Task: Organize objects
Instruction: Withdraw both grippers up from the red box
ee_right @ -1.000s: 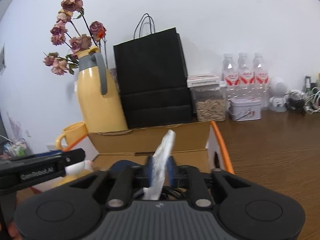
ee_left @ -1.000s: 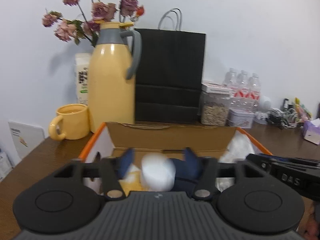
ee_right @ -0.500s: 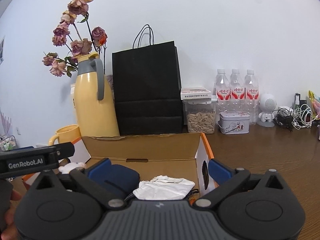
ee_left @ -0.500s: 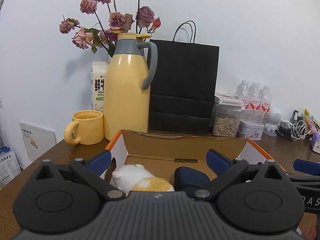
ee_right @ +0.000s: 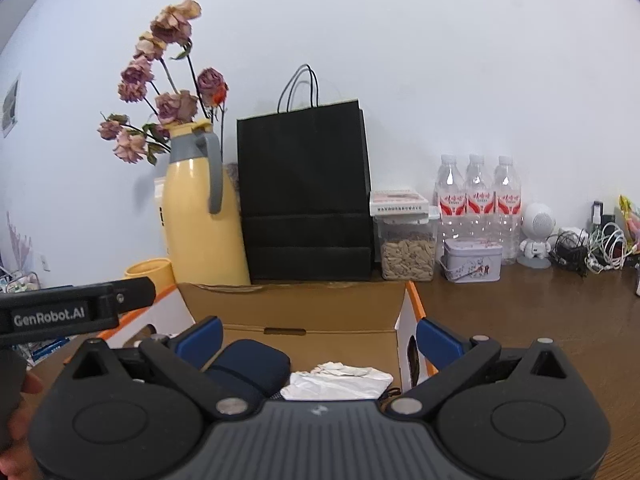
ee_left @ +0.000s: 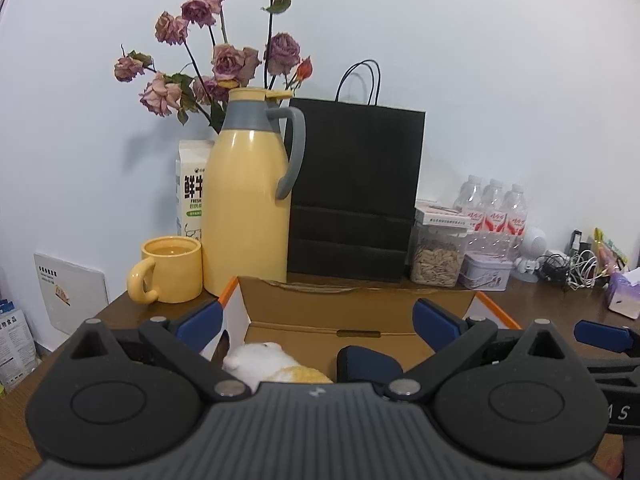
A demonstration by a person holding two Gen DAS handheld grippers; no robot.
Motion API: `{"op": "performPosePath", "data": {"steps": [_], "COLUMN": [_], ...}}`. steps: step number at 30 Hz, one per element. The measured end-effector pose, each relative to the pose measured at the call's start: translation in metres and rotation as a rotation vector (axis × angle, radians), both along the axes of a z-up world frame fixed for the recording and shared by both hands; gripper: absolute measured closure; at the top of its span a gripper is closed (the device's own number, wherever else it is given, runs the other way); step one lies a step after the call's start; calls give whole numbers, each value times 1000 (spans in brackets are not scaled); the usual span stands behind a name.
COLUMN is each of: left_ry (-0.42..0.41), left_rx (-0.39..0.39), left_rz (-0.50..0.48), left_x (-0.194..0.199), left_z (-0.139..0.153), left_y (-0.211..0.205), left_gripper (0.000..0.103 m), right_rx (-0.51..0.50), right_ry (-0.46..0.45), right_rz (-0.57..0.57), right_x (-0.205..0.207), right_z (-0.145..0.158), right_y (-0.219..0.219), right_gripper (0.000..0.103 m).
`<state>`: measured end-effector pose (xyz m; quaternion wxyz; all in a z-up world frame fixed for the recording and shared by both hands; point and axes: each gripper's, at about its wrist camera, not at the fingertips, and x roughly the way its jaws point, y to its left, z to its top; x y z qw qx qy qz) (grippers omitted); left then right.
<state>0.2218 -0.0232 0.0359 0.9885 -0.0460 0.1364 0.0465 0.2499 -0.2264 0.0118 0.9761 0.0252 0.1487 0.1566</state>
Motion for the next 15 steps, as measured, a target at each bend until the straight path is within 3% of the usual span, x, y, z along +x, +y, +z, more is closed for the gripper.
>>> {"op": "performPosePath", "data": {"steps": [15], "left_ry": [13], "left_rx": [7], "left_rz": [-35], "left_x": [-58], "left_z": [23], "left_y": [15], "left_gripper": [0], "right_rx": [-37], "right_ry": [-2], "right_rz": [10], "right_x": [-66], "right_z": [17], "right_y": [-7], "right_gripper": [0]}}
